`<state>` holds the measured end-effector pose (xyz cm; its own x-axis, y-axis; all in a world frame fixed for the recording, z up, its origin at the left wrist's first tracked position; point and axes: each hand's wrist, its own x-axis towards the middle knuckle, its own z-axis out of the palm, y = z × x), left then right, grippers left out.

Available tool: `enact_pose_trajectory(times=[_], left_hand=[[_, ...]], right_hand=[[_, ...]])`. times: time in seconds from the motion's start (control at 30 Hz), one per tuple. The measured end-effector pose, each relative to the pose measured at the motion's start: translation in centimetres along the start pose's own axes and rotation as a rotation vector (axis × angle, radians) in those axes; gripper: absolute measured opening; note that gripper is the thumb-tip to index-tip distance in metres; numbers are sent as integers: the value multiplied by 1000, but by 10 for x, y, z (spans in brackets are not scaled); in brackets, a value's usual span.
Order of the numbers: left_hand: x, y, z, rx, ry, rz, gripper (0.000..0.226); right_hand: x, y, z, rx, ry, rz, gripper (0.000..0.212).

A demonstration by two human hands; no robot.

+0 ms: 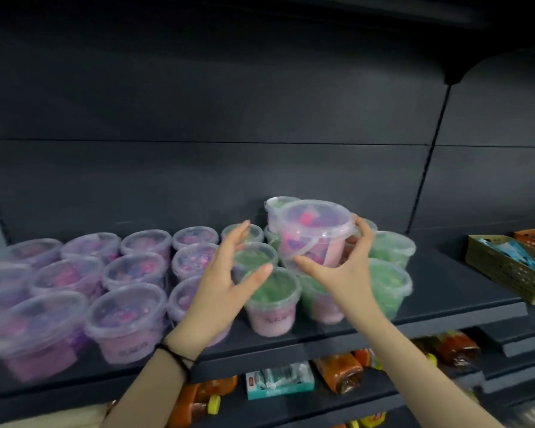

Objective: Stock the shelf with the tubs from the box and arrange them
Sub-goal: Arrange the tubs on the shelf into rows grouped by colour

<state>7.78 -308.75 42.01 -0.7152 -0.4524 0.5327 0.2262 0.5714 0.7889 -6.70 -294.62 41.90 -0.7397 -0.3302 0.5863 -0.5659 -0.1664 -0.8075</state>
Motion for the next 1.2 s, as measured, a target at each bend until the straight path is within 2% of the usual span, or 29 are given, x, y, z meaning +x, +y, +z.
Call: enact_pose_trajectory(times=[0.1,0.2,0.27,0.37,0.47,0.53,0.63,0.7,0.87,1.03,1.13,1.2], left_hand=[[-3,20,-21,-141,39,18,55],[-11,10,-60,-166,111,-37,74],[-19,0,-94,-99,213,-55,83],[-31,-12,-152,-42,347,-99,74],[-50,-26,-219,63,444,-159,79],[-65,-40,-264,78,466,-194,75],[-91,-62,-325,121,495,-208,65],[-108,-78,-356,89,513,-220,68],[-148,-117,-399,56,395,-266,76],[-165,-150,-406,9,244,-305,94],[-168,-164,-404,4,149,-320,89],[-167,-172,-406,81,107,-313,76]], right_hand=[[-23,-10,67,40,-54,-47,105],[-41,-26,125,86,-91,-97,104],[-57,-39,158,88,-203,-147,102],[-79,-53,200,117,-414,-116,99],[-91,-67,237,144,-601,-106,86],[-95,-76,262,92,-691,-123,71],[-103,-82,298,-123,-803,-194,50],[-108,-81,318,-289,-879,-243,44],[-121,-75,348,-553,-945,-364,48],[-122,-68,355,-531,-909,-300,34],[-122,-69,351,-505,-931,-278,34],[-121,-70,348,-485,-954,-251,33]])
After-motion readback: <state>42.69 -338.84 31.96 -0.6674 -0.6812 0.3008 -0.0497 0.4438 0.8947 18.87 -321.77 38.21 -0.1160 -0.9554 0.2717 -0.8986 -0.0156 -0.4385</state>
